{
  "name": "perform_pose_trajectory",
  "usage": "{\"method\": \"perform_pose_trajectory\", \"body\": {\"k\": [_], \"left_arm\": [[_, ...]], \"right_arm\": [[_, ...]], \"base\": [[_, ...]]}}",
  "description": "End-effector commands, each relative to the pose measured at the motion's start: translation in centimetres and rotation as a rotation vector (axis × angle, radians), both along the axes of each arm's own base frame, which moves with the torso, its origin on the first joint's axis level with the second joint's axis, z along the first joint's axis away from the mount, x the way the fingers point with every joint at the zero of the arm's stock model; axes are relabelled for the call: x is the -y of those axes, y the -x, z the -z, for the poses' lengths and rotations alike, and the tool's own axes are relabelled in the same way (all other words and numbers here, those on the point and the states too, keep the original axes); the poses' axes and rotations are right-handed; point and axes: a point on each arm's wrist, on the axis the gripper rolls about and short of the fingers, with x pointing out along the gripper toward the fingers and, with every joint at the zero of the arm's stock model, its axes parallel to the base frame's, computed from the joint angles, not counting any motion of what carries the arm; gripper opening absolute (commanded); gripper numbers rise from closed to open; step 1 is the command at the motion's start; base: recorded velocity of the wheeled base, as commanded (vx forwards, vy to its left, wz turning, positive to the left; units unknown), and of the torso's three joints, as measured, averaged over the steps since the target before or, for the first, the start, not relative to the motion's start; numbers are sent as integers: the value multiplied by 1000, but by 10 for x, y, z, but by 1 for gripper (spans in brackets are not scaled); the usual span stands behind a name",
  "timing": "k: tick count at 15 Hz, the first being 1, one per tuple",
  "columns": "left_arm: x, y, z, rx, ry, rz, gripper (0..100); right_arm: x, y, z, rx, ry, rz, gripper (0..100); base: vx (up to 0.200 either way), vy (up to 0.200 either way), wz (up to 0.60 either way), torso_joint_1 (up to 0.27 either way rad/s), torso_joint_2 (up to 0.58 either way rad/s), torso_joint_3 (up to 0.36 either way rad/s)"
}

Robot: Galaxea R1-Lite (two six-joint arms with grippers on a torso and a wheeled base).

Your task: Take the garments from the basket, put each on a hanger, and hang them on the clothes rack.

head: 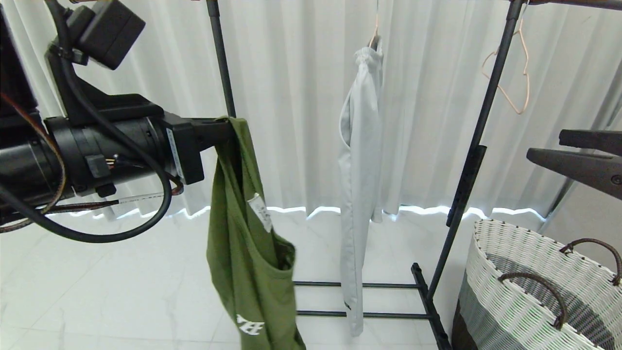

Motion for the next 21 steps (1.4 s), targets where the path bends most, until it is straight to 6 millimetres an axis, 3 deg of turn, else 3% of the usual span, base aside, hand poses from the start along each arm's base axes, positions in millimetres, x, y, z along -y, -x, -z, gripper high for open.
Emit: {"method": "perform_pose_trajectory", "body": {"k": [1,3,4,6,10,12,17,21], "left_arm": [[-12,4,8,-17,-13,-72,0],[-32,16,24,-48,-28,-170,0],[-53,19,37,-83,-38,-269,0],[-69,21,45,-108,-35,-331,0],[-75,39,62,-168,9,-321,0],[-75,47,64,-189,58,-306,0],[-75,52,68,-214,82,-279,0],[-77,53,67,-208,85,-288,0]], "right_arm": [[14,2,15,-53,50,88,100],[26,10,32,-155,144,154,100],[34,15,44,-236,185,208,100],[38,18,54,-235,182,245,100],[36,6,88,-143,163,267,100],[36,3,88,-135,142,279,100],[43,-26,82,-87,113,371,100],[43,-20,100,-87,150,360,100]], "base": [[0,0,0,0,0,0],[0,0,0,0,0,0],[0,0,0,0,0,0],[0,0,0,0,0,0],[0,0,0,0,0,0],[0,0,0,0,0,0],[0,0,0,0,0,0],[0,0,0,0,0,0]]}}
